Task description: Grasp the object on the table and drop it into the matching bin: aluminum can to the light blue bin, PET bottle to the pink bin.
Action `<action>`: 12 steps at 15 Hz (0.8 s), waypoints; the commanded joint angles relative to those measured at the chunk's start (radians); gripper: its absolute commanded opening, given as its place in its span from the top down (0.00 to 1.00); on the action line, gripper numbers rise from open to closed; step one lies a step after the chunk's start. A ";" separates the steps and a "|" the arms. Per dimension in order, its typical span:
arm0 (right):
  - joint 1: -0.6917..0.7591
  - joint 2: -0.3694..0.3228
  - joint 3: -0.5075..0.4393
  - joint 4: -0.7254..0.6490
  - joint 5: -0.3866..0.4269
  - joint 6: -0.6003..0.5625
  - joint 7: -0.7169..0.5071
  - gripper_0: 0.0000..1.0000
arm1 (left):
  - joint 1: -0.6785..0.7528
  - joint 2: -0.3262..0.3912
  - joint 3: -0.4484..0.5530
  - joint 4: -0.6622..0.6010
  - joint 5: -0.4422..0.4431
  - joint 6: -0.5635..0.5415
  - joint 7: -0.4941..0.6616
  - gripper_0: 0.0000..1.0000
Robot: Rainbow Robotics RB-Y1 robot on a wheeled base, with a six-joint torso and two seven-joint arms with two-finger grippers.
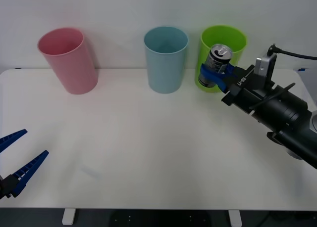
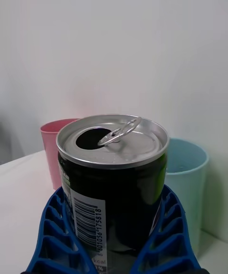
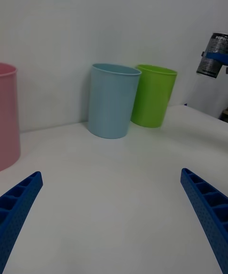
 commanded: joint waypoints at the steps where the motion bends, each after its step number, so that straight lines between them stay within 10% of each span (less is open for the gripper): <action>1: -0.070 -0.032 0.034 0.019 0.009 0.015 -0.083 1.00 | 0.000 0.000 0.000 0.000 0.000 0.000 0.000 0.00; 12: -0.532 0.105 0.091 0.535 0.076 0.035 -0.080 1.00 | 0.000 0.000 0.000 0.000 0.000 0.000 0.000 0.00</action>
